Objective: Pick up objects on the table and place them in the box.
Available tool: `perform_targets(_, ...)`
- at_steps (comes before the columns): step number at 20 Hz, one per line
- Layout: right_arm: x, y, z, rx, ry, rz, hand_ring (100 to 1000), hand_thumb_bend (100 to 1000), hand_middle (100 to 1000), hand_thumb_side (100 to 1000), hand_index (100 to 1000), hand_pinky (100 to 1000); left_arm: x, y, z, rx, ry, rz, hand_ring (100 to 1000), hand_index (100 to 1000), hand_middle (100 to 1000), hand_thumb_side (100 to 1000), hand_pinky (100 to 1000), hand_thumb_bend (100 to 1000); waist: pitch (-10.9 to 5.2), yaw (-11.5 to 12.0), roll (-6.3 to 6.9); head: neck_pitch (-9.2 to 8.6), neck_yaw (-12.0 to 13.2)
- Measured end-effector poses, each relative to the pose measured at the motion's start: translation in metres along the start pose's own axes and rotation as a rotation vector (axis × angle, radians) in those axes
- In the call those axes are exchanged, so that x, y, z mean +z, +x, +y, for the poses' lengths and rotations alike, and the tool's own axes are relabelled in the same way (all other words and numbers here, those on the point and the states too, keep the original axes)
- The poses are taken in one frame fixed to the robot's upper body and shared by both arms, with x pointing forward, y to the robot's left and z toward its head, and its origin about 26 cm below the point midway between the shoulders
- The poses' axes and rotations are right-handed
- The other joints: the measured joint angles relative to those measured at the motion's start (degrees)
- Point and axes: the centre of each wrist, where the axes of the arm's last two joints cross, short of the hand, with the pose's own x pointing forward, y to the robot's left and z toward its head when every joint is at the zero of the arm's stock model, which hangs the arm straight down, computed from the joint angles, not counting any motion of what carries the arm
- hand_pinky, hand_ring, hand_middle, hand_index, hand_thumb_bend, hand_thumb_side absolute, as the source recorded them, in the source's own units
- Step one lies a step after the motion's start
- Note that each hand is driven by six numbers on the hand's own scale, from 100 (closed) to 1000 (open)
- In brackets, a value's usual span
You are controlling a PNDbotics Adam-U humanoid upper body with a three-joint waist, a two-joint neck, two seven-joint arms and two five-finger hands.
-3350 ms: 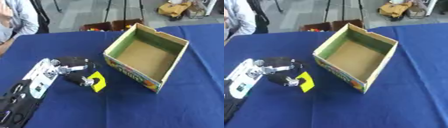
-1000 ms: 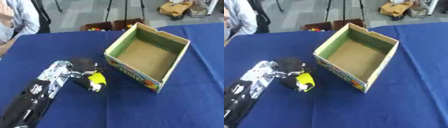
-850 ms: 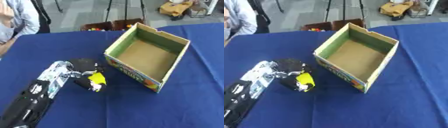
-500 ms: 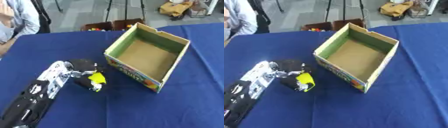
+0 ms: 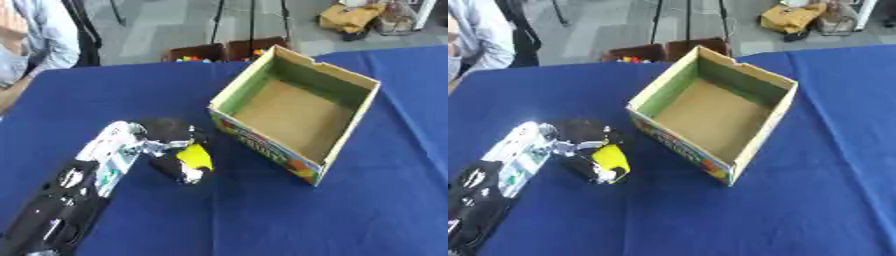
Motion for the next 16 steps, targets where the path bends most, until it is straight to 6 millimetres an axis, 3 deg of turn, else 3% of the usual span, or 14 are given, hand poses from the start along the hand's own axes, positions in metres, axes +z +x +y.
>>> perform_targets(5, 0.0004, -0.0001, 0.0007, -0.002, -0.008, 0.004, 779, 100, 598, 497, 823, 781, -0.0011, 0.0004, -0.0006, 0.003, -0.003, 0.002, 444, 998, 728, 673, 106, 100, 0.00, 0.01, 0.27, -0.04, -0.15)
perform_targets(16, 0.0003, -0.0002, -0.0001, 0.003, -0.025, 0.010, 780, 100, 602, 497, 820, 784, -0.0016, 0.0004, -0.0007, 0.011, 0.002, 0.000, 406, 966, 694, 552, 100, 100, 0.00, 0.02, 0.27, -0.07, -0.41)
